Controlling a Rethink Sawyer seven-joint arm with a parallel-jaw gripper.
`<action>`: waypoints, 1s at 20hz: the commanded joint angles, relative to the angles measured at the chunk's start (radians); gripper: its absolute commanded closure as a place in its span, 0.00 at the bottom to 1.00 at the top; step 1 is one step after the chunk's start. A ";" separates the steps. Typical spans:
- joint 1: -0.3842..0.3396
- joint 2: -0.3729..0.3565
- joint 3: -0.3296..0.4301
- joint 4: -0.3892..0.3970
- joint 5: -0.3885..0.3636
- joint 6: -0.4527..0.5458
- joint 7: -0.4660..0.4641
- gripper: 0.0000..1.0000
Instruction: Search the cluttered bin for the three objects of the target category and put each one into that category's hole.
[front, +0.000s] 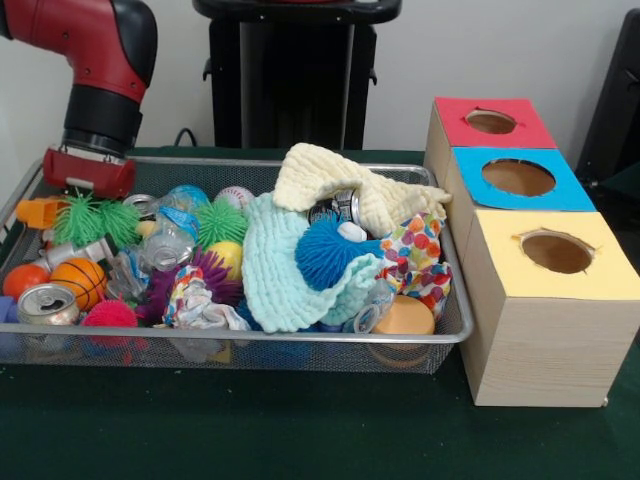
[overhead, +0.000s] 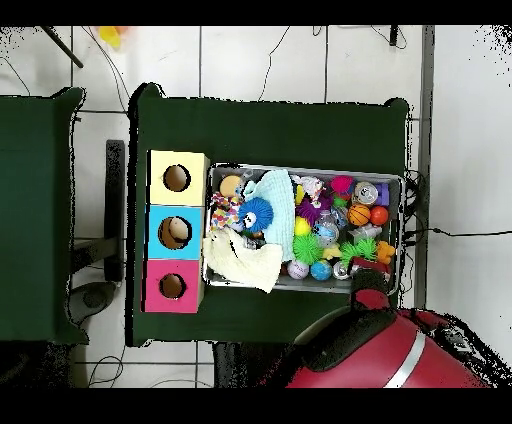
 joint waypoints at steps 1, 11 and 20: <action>0.001 0.014 0.018 -0.014 0.029 0.254 0.077 1.00; 0.032 -0.238 0.119 0.243 -0.024 0.451 0.130 1.00; 0.109 -0.432 0.184 0.394 0.092 0.613 0.137 1.00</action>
